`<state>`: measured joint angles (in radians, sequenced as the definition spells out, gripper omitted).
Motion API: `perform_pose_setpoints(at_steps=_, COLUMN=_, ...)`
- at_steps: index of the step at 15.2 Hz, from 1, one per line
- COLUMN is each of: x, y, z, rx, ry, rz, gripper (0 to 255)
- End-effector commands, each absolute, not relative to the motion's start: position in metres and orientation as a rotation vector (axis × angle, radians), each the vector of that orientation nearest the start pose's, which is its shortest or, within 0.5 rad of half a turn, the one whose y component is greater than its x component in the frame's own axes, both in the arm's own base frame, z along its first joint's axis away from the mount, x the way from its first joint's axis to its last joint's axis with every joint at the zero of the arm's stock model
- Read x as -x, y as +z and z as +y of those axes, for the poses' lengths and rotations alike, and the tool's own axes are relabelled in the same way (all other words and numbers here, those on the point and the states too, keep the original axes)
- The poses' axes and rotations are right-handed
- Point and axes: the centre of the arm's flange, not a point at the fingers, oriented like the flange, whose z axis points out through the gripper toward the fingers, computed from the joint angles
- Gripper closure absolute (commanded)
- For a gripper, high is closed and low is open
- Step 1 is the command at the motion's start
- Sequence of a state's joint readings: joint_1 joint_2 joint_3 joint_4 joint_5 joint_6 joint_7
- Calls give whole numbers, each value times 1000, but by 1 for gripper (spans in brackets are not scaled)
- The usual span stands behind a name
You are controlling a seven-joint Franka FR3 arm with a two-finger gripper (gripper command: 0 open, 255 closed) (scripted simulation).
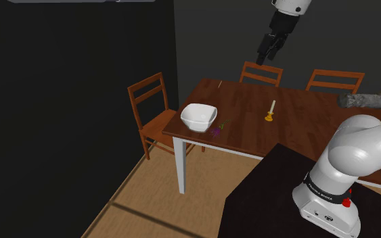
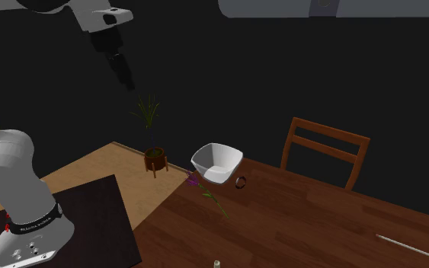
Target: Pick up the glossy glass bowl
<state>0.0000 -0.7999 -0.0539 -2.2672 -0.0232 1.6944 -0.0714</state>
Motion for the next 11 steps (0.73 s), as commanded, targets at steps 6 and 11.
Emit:
perform_pose_setpoints(at_steps=6, x=-364, y=606, z=-44, rx=3111, ry=-316, rz=-28, gripper=0)
perform_pose_setpoints(at_steps=11, x=-413, y=561, z=-62, rx=3103, ry=-277, rz=-11, gripper=0)
